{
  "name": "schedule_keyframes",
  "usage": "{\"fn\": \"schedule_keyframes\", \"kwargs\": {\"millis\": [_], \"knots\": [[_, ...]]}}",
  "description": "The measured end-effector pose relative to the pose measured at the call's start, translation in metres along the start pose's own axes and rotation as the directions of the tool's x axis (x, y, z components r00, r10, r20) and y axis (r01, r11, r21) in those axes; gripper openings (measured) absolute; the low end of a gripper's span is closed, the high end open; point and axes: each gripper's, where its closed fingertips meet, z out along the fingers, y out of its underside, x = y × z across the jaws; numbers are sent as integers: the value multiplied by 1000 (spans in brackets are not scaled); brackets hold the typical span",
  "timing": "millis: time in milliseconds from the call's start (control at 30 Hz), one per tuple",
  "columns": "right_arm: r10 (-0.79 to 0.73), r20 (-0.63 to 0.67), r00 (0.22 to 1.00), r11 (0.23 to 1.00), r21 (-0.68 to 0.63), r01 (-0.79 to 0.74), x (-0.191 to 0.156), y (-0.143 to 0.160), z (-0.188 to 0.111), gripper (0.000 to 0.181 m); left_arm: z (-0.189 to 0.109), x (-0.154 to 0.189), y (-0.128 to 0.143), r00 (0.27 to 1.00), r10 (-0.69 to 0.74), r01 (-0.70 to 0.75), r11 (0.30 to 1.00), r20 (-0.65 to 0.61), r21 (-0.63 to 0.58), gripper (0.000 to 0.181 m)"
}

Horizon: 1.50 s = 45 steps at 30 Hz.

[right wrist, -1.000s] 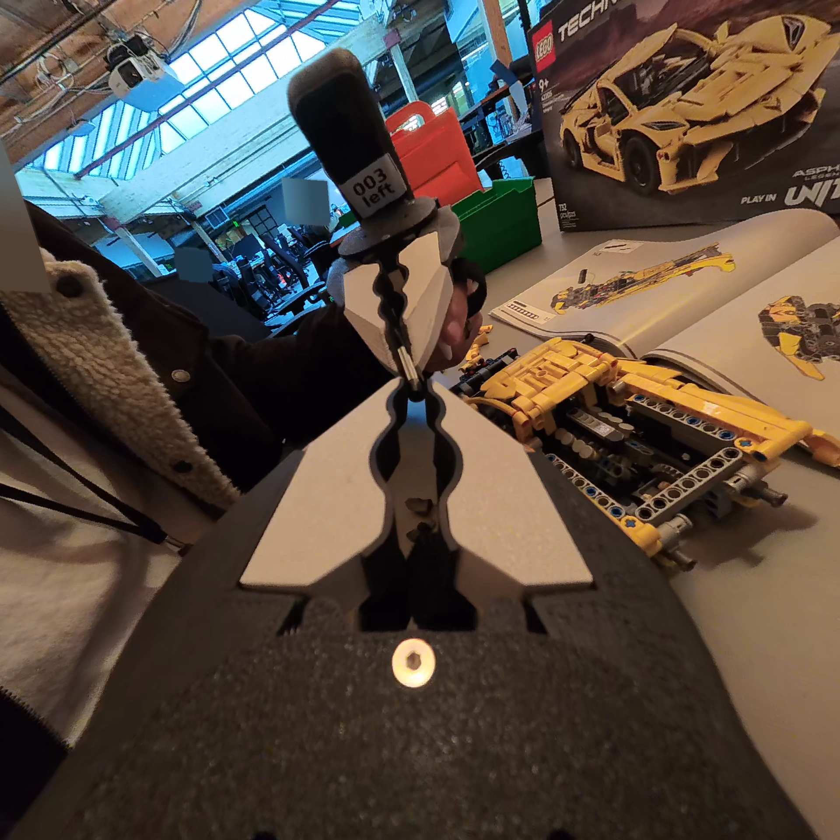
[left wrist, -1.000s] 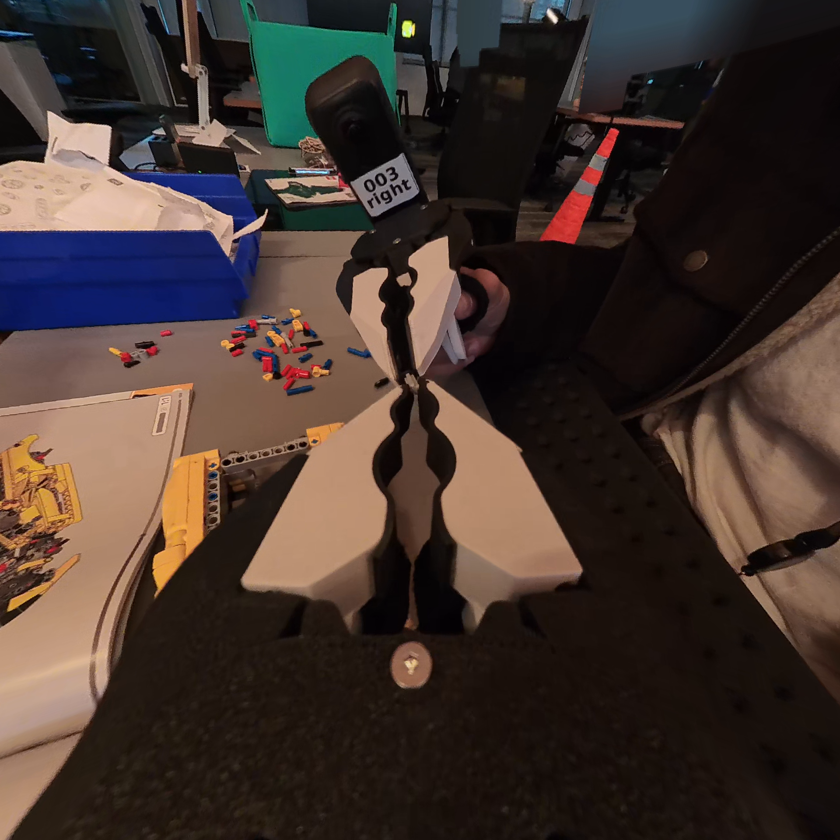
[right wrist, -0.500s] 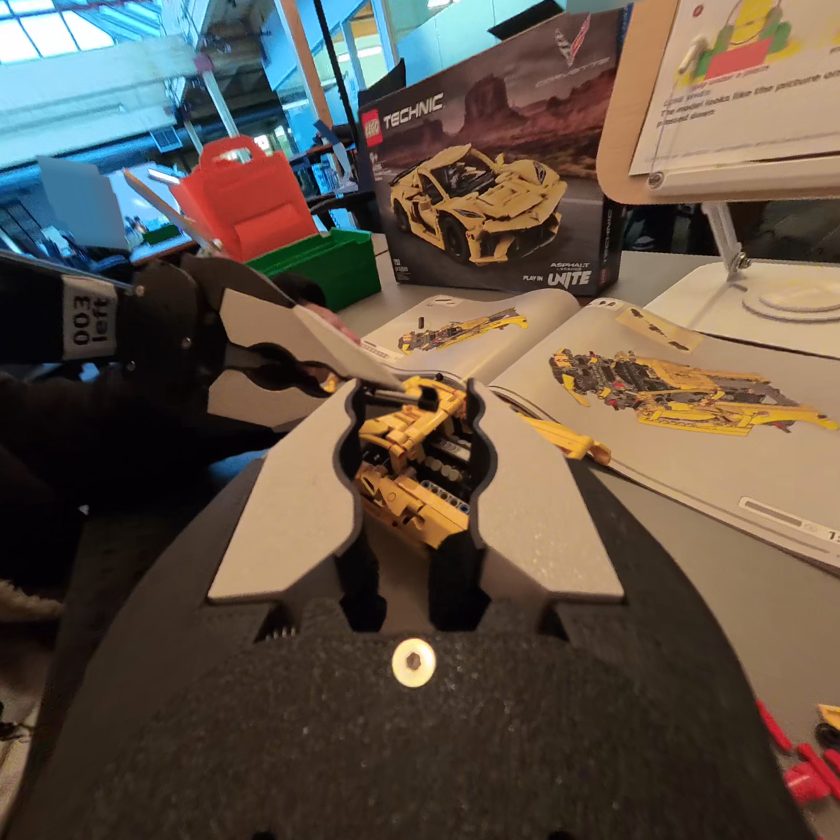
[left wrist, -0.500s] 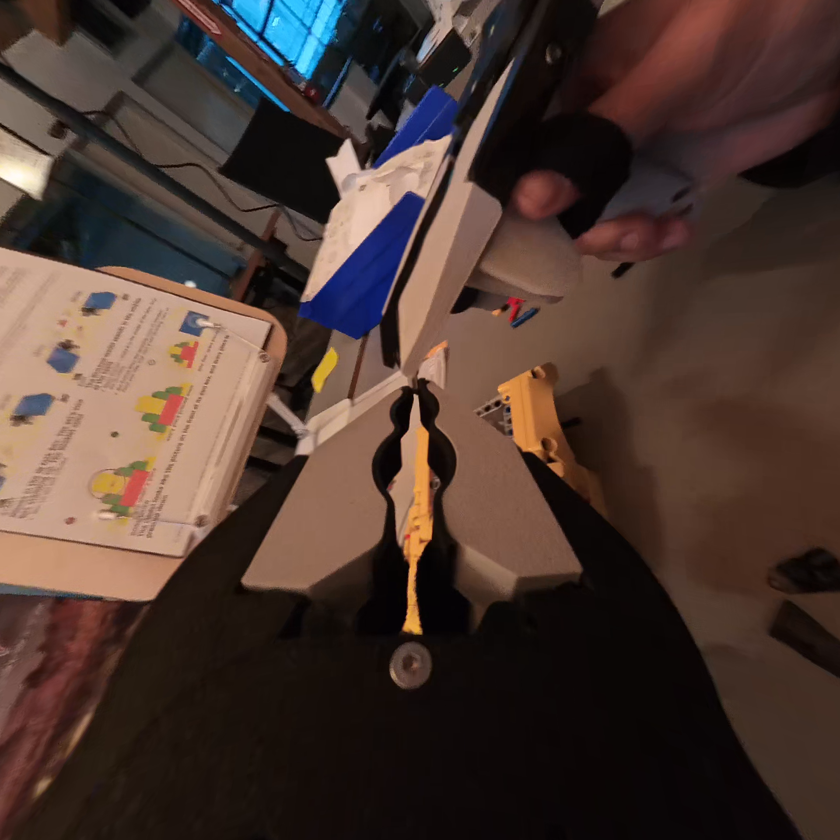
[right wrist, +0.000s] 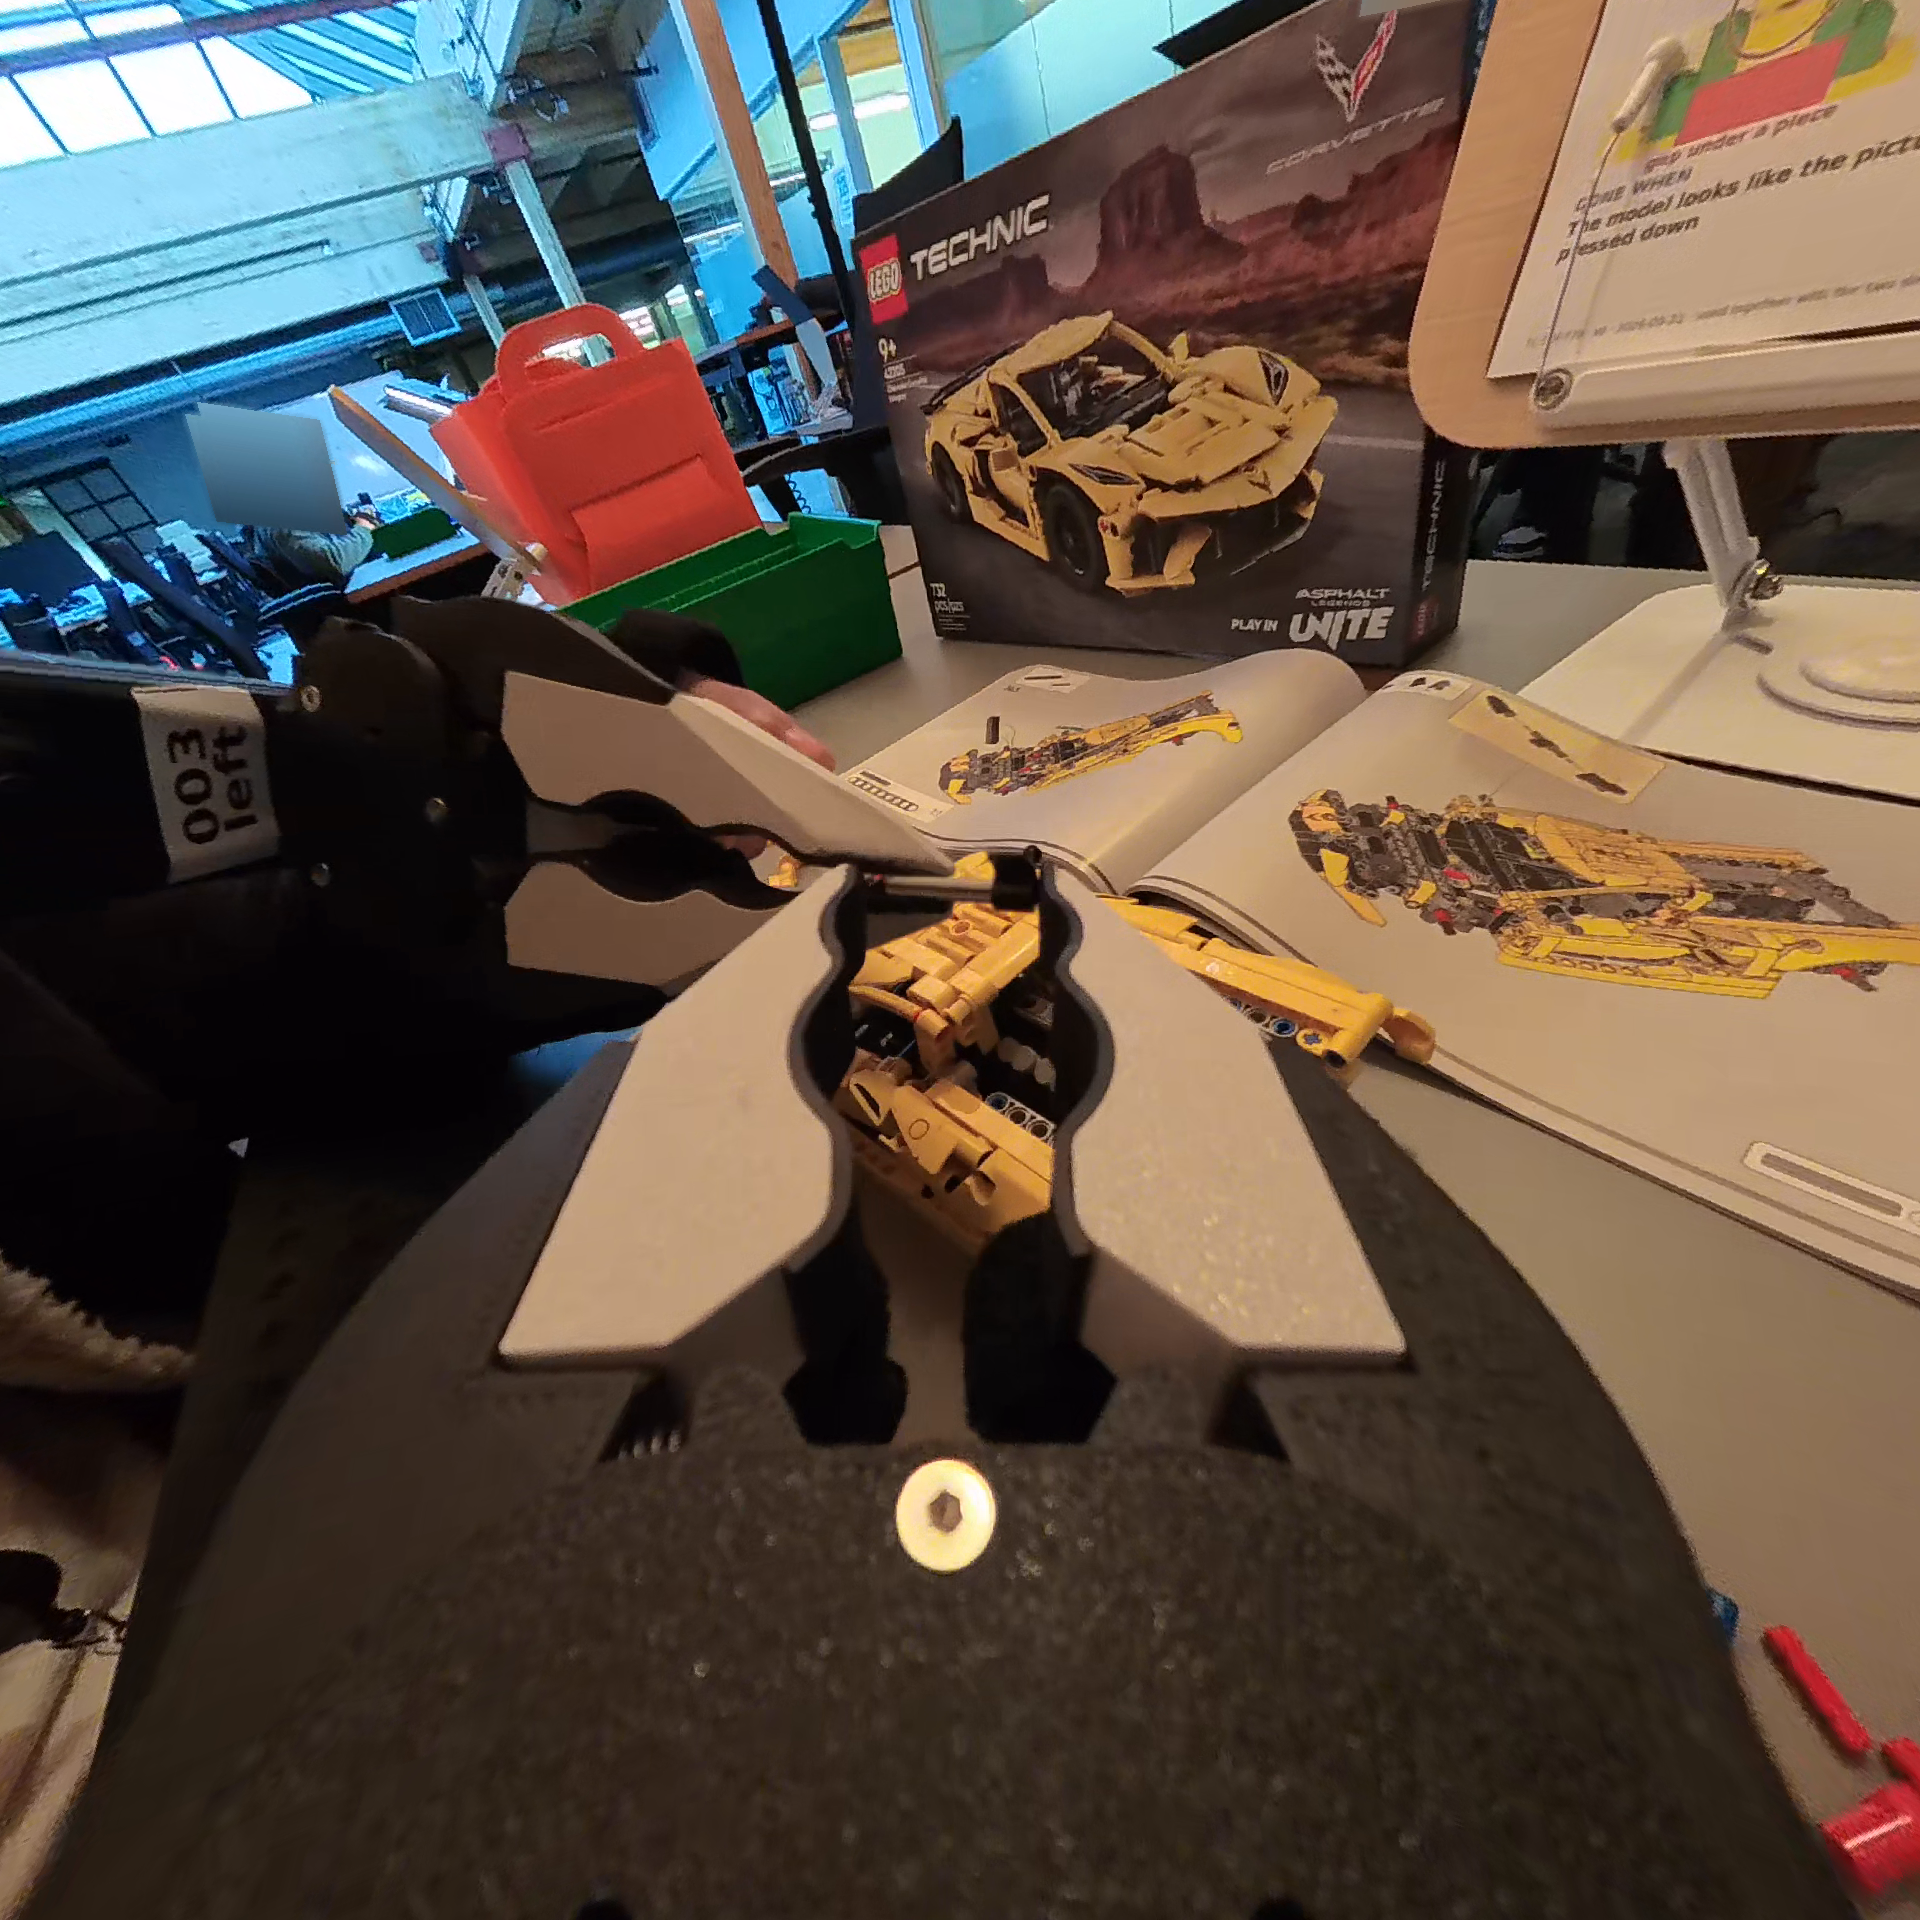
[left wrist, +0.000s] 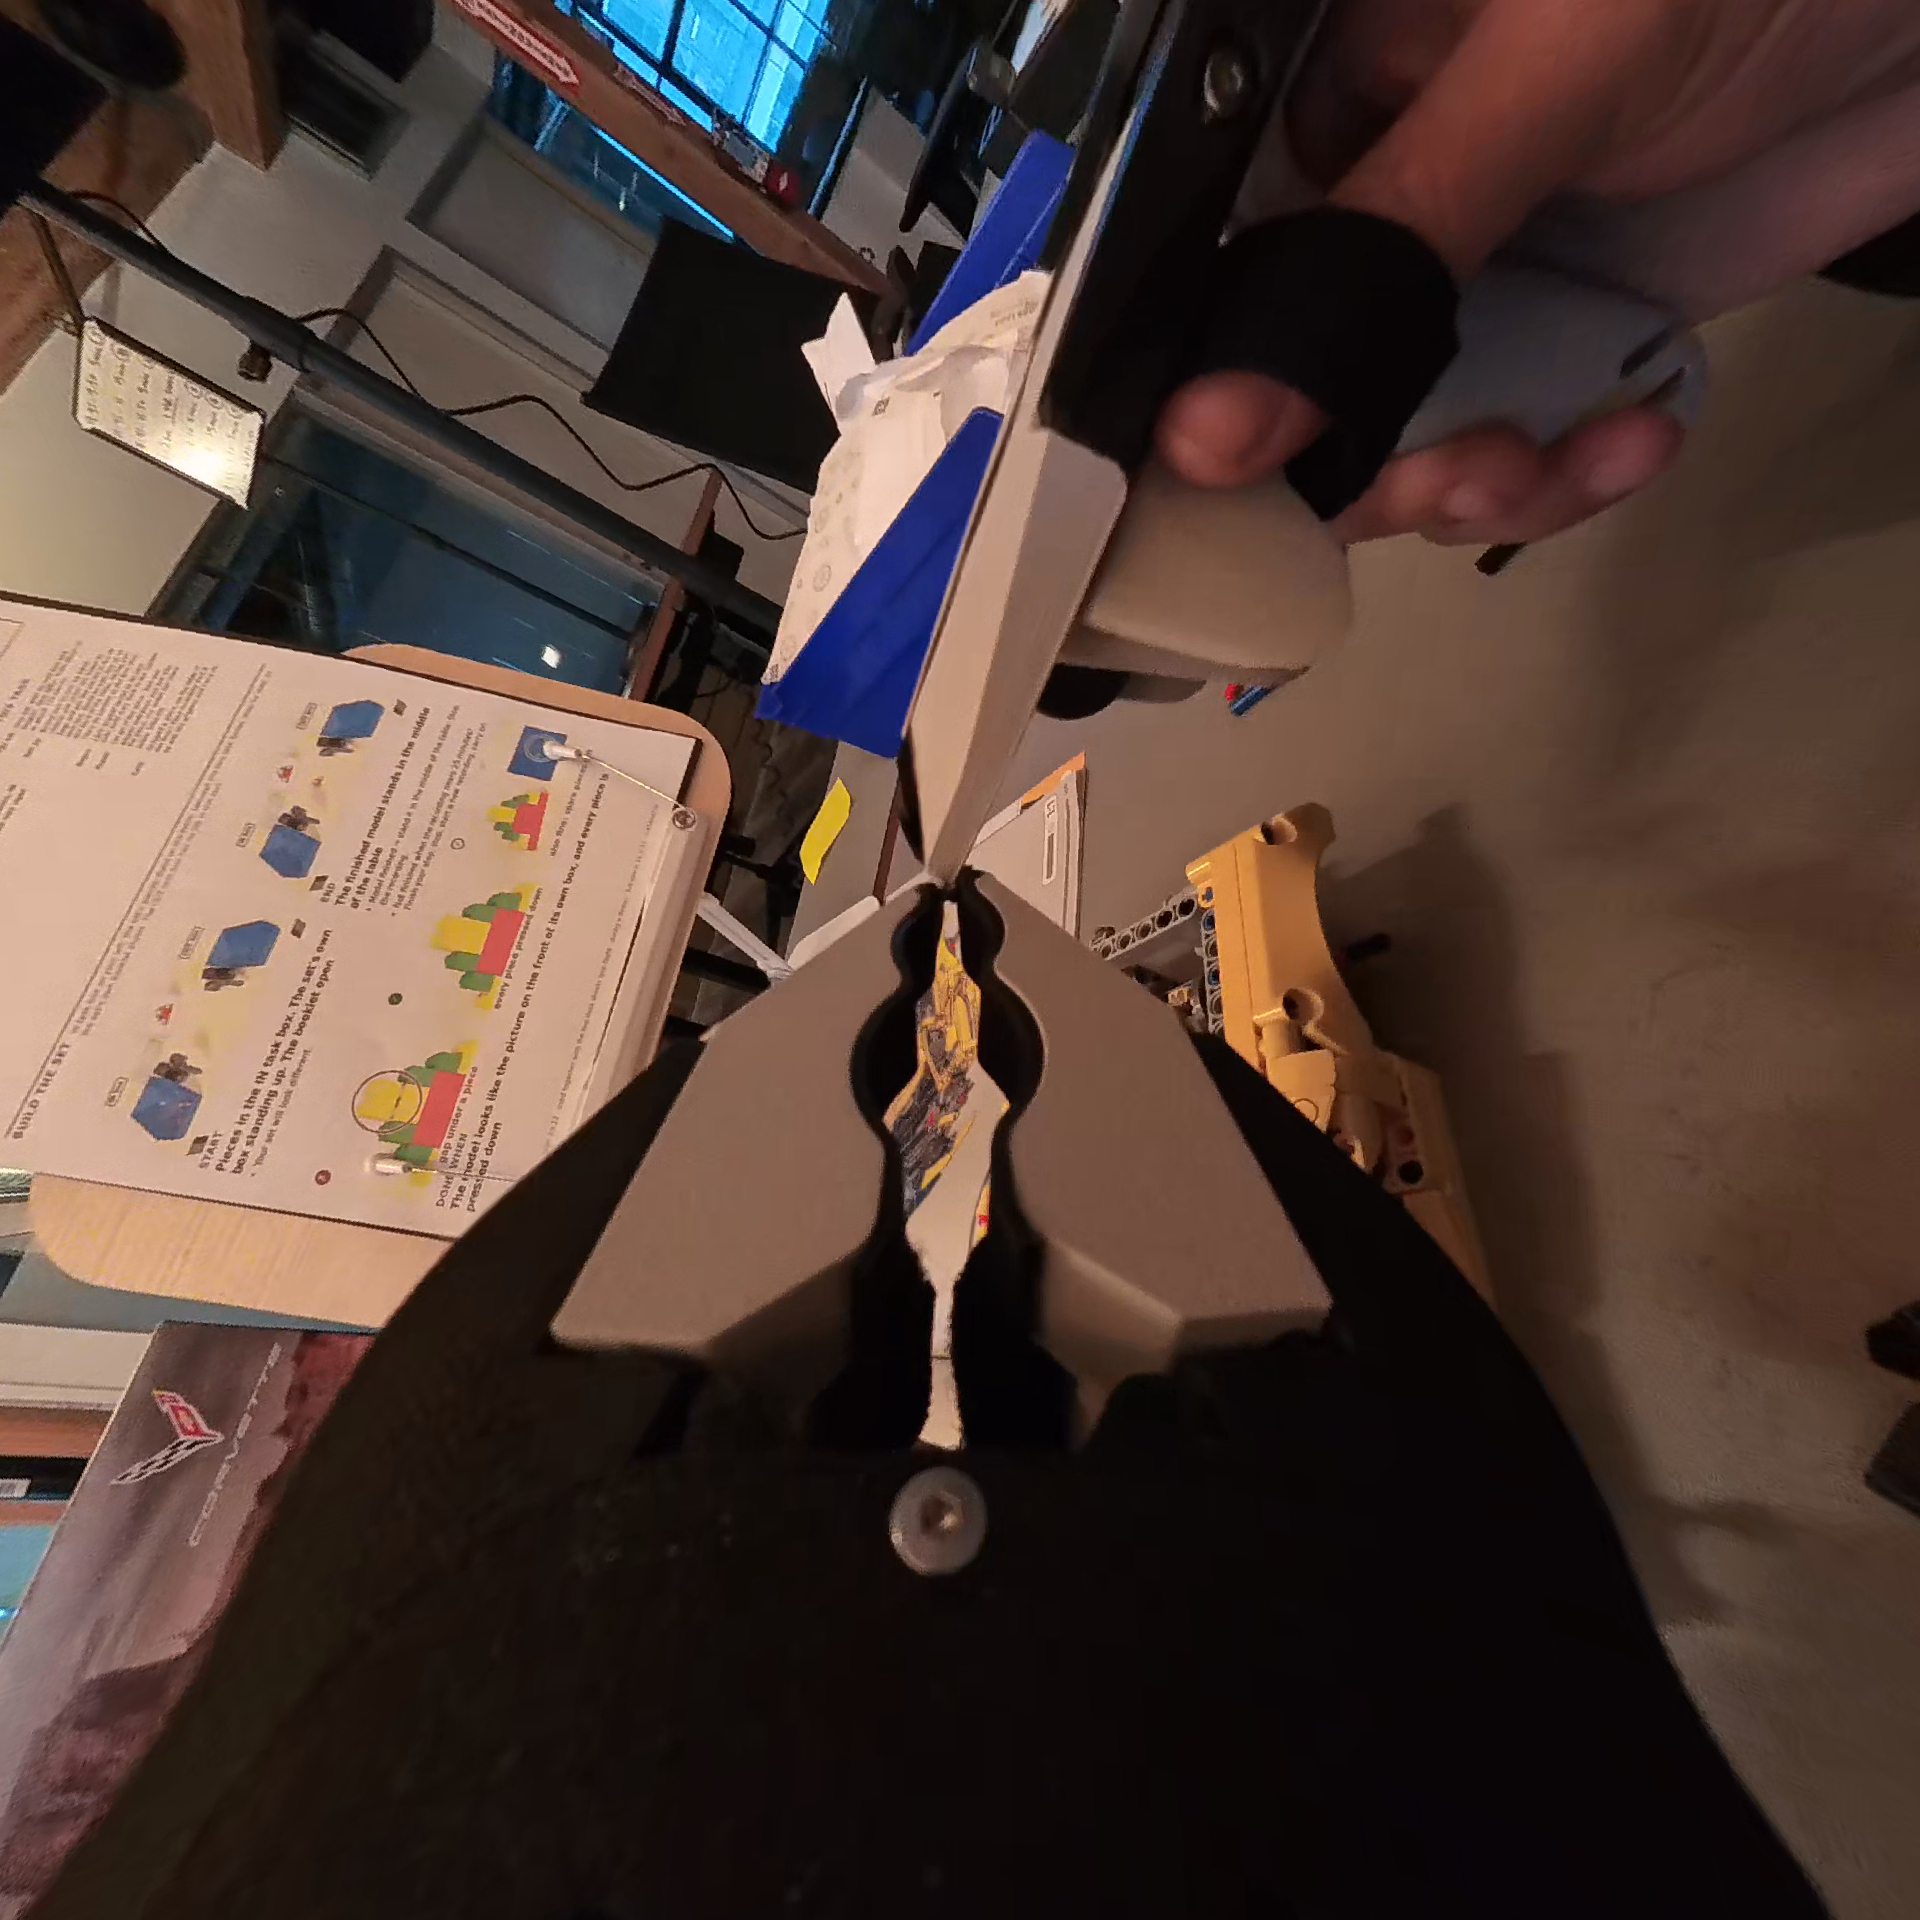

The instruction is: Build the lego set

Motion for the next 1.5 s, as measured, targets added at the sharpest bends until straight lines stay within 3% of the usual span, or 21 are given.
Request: {"fn": "schedule_keyframes", "kwargs": {"millis": [267,533,767,867,933,1033,1133,1200,1333,1500], "knots": [[116,155,981,992,28,-122,-11,-5,-4,33,-7,-2,-15,999,-43,42,995,3,90,3],[291,338,895,948,26,-318,-22,-14,-12,28,-11,-7,-30,990,-139,135,977,15,166,4],[147,269,952,979,99,-179,-18,-19,-15,28,-8,-16,-15,986,-148,139,984,77,113,9],[90,239,967,986,117,-121,-18,-22,-17,28,-4,-16,-3,951,-310,310,947,-17,79,9],[45,229,972,990,118,-74,-21,-22,-17,27,-1,-11,-1,854,-499,511,858,-145,57,9],[-55,180,982,992,119,34,-24,-22,-17,28,-4,-1,-13,503,-755,822,568,-421,-36,12],[-127,147,981,985,134,108,-26,-25,-19,27,-18,-8,-32,105,-763,960,246,-637,-136,19],[-189,136,973,974,153,168,-30,-29,-21,27,-24,-19,-41,-109,-699,979,47,-706,-197,19],[-363,61,930,915,214,343,-39,-34,-19,27,-30,-25,-51,-329,-565,942,-141,-757,-304,20],[-467,28,884,857,259,445,-48,-36,-19,27,-37,-40,-49,-499,-393,863,-310,-772,-400,20]]}}
